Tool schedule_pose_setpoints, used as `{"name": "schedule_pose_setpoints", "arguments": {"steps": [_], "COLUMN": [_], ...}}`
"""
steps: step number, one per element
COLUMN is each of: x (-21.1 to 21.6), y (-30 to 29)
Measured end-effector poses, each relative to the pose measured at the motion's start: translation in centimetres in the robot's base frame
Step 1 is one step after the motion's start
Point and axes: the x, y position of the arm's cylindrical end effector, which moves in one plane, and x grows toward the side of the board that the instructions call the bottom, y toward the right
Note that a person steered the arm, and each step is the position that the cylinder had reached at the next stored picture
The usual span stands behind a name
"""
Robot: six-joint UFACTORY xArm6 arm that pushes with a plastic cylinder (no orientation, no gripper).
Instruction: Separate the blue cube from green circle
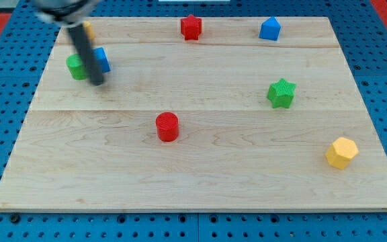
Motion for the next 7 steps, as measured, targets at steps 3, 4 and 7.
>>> {"name": "schedule_pose_setpoints", "arguments": {"steps": [3,4,7], "x": [-10.3,-7.7,-3.6], "y": [-2.4,-7.6,-1.6]}}
